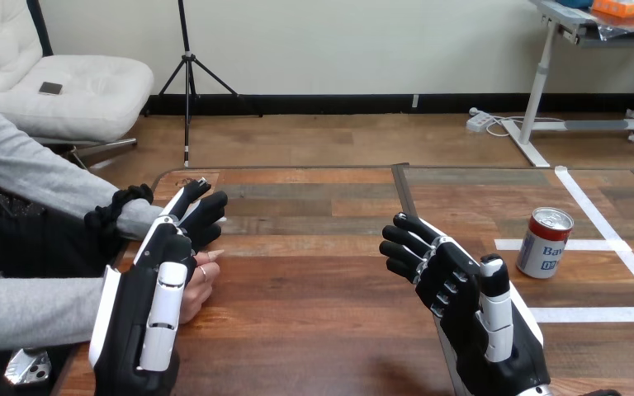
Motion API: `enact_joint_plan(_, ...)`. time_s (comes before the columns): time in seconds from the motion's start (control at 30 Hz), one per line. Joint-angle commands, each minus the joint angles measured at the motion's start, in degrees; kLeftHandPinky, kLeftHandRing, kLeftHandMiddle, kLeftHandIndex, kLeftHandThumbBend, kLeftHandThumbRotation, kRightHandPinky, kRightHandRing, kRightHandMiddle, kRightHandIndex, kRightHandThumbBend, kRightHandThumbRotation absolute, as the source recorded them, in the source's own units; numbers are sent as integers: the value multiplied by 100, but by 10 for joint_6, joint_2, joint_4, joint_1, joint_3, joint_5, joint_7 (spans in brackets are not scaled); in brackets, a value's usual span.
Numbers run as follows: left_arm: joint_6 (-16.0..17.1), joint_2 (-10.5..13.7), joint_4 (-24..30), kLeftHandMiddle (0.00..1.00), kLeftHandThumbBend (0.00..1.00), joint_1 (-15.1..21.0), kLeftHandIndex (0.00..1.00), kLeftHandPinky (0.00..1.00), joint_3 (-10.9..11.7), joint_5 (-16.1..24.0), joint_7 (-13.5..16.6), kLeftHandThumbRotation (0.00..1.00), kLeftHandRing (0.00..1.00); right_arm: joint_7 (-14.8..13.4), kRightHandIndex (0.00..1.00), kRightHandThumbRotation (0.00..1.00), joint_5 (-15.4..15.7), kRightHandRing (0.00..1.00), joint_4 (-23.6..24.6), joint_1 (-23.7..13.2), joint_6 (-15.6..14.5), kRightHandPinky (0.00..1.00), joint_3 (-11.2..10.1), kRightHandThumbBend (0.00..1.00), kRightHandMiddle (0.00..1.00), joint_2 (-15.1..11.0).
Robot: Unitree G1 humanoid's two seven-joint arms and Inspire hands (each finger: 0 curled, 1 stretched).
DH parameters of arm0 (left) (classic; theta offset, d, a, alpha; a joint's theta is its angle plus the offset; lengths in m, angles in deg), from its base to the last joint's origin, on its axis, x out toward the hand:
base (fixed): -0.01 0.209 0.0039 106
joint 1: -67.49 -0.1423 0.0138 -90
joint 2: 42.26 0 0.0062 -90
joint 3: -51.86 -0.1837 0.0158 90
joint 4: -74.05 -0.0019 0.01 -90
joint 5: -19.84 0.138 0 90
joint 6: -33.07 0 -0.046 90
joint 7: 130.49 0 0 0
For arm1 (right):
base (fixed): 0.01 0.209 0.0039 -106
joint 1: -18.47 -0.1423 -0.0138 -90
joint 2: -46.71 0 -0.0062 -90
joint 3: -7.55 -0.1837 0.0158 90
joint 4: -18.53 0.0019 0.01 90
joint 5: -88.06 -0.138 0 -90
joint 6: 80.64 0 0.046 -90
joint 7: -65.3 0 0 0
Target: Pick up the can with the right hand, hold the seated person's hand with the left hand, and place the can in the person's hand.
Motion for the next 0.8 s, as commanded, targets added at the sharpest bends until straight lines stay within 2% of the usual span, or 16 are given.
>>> enact_joint_plan(0.0, 11, -8, 16, 84, 44, 17, 88, 85, -2, -2, 1, 100, 86, 0, 86, 100, -1, 86, 33, -19, 6, 90, -2, 93, 86, -2)
enact_joint_plan(0.77, 10, -5, 15, 85, 45, 18, 88, 85, -3, -17, -9, 100, 87, 7, 86, 100, 1, 86, 26, -24, 11, 90, -2, 92, 87, -7)
